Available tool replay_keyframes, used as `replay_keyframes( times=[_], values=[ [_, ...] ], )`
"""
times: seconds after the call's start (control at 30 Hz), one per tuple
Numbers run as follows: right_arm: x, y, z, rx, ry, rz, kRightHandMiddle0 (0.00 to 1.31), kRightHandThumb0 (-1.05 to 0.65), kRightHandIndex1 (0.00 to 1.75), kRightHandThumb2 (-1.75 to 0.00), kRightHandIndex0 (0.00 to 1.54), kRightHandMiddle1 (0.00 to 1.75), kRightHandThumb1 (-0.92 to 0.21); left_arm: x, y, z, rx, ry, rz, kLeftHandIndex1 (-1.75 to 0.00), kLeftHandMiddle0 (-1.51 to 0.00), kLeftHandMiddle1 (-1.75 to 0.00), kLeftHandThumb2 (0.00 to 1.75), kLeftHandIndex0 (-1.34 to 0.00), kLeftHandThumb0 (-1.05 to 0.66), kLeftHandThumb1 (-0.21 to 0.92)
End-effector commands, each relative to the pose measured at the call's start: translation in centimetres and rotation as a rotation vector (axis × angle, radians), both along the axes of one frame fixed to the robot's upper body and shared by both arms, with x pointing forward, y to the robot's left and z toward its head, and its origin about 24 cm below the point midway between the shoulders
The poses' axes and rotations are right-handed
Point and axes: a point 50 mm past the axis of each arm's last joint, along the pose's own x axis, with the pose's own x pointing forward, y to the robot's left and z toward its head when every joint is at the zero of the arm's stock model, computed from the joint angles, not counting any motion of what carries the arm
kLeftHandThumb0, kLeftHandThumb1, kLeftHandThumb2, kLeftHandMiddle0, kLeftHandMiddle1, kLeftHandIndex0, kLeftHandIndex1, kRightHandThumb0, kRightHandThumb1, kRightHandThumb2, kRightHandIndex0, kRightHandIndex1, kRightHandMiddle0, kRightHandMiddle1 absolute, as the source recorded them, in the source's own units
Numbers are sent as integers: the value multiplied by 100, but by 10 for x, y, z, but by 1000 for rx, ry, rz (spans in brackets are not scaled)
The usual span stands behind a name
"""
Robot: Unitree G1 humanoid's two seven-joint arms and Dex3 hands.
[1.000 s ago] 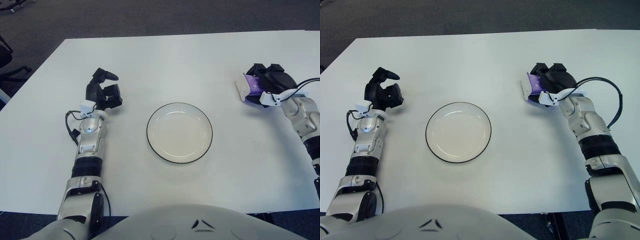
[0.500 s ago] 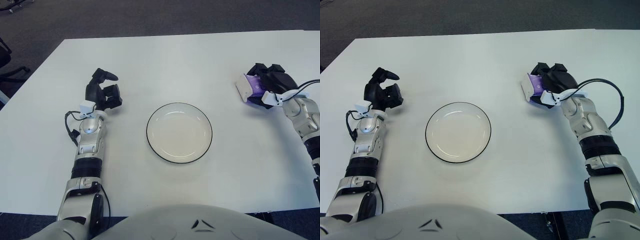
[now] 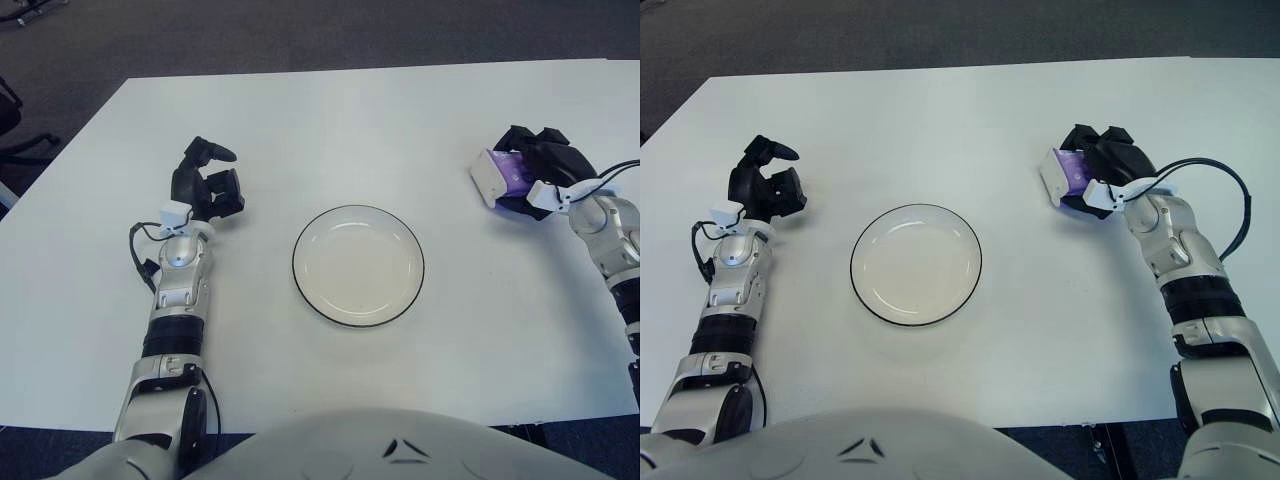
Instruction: Put the tissue paper into the plate.
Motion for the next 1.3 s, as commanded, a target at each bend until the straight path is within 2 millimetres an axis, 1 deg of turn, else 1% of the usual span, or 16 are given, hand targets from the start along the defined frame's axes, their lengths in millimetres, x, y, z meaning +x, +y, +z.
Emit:
replay_keyframes(
  times=[0.0, 0.1, 0.17, 0.3, 0.4, 0.53, 0.7, 0.8, 0.87, 0.9, 1.03, 1.13, 1.2, 1.27],
  values=[
    [-2, 21, 21, 72, -70, 70, 54, 0, 164, -152, 79, 175, -12, -41, -10, -76, -82, 288, 31, -175, -128, -175, 118, -53, -45, 42],
    [-6, 35, 40, 101, -143, 98, 54, 0, 165, -152, 79, 175, -12, -41, -10, -76, -87, 292, 31, -175, -128, -175, 118, -53, -45, 43],
    [-8, 39, 44, 110, -158, 101, 54, 0, 166, -152, 79, 175, -12, -41, -10, -77, -90, 293, 31, -175, -128, -175, 118, -53, -45, 43],
    [-13, 55, 58, 146, -241, 133, 54, 0, 168, -154, 78, 175, -11, -41, -10, -77, -95, 296, 29, -175, -128, -175, 118, -53, -45, 43],
    [-14, 63, 64, 159, -280, 154, 54, 0, 170, -155, 78, 175, -11, -40, -10, -77, -94, 295, 28, -175, -128, -175, 118, -53, -45, 43],
    [-13, 81, 76, 196, -348, 211, 54, 0, 172, -155, 77, 175, -11, -40, -10, -78, -87, 298, 26, -175, -128, -175, 118, -53, -45, 43],
    [-16, 97, 89, 234, -389, 267, 53, 0, 173, -154, 76, 175, -12, -39, -10, -78, -82, 301, 28, -175, -128, -175, 118, -53, -45, 43],
    [-19, 105, 94, 260, -402, 300, 52, 0, 174, -153, 74, 175, -14, -39, -10, -79, -83, 303, 33, -175, -128, -175, 118, -53, -45, 42],
    [-19, 106, 95, 265, -404, 306, 51, 0, 174, -152, 73, 175, -15, -39, -10, -79, -83, 303, 34, -175, -128, -175, 118, -53, -45, 42],
    [-19, 111, 97, 263, -422, 323, 51, 0, 174, -152, 73, 175, -15, -39, -10, -79, -84, 303, 33, -175, -128, -175, 119, -53, -45, 42],
    [-20, 123, 102, 262, -465, 375, 59, 0, 175, -162, 80, 174, -5, -39, -12, -79, -88, 303, 29, -175, -128, -175, 119, -53, -45, 42],
    [-22, 133, 104, 277, -472, 410, 63, 0, 175, -166, 82, 174, -2, -39, -13, -80, -93, 304, 27, -175, -128, -175, 119, -54, -45, 42],
    [-22, 136, 105, 281, -472, 420, 64, 0, 175, -167, 83, 173, -1, -39, -13, -80, -94, 305, 27, -175, -128, -175, 120, -54, -45, 41],
    [-23, 144, 105, 275, -473, 437, 65, 0, 175, -168, 83, 172, 0, -39, -13, -80, -96, 305, 26, -175, -128, -175, 121, -54, -45, 41]
  ],
)
